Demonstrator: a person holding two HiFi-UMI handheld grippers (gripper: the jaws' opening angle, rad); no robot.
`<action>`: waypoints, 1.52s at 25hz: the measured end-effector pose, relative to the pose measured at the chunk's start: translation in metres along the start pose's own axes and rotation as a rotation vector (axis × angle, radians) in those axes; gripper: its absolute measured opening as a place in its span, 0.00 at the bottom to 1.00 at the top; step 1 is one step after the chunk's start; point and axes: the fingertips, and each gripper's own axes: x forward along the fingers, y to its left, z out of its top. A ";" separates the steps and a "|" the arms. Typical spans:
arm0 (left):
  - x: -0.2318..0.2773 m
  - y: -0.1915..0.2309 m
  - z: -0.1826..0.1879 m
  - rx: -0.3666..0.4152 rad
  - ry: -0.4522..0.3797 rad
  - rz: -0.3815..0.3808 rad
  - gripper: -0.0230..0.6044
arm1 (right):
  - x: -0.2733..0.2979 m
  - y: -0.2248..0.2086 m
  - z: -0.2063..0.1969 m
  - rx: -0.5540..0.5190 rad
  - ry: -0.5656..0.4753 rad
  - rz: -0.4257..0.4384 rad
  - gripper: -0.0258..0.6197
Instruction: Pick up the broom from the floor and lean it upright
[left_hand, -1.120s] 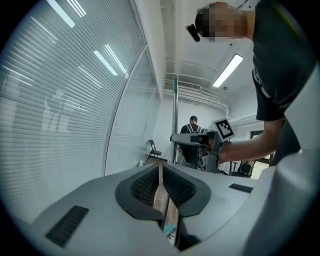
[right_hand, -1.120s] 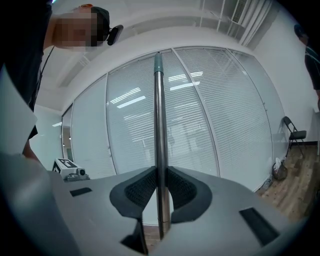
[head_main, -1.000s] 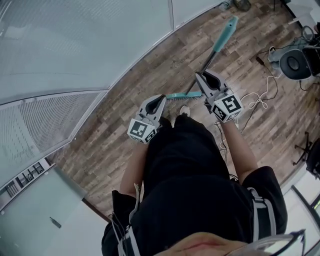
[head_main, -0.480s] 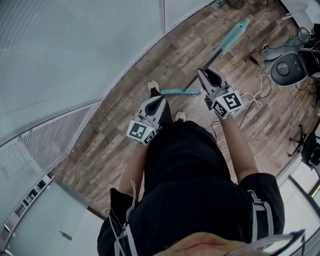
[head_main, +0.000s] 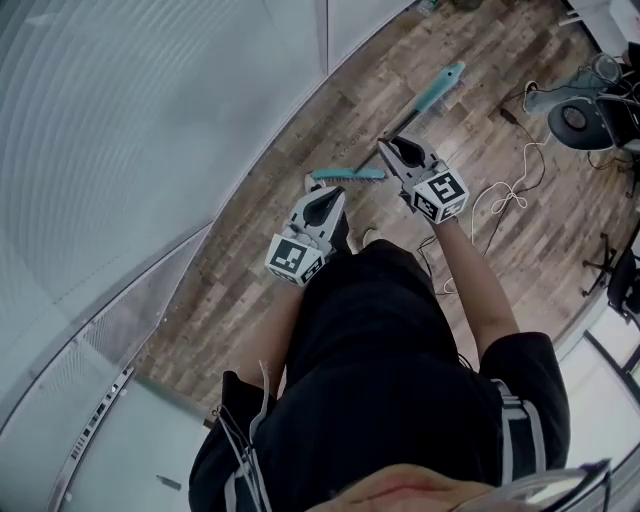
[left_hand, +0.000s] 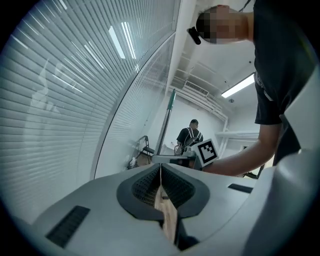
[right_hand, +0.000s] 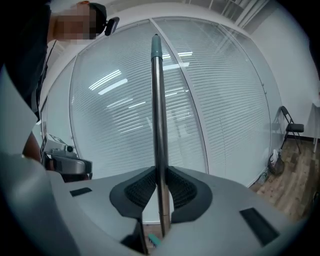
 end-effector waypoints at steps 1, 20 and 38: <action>0.002 0.002 0.003 -0.004 0.002 -0.016 0.08 | 0.009 -0.003 -0.005 0.003 0.015 0.003 0.16; 0.062 0.130 -0.019 -0.032 0.135 0.175 0.08 | 0.171 -0.095 -0.139 -0.032 0.256 0.085 0.16; 0.135 0.235 -0.171 0.010 0.130 0.154 0.08 | 0.303 -0.199 -0.331 -0.132 0.375 0.052 0.17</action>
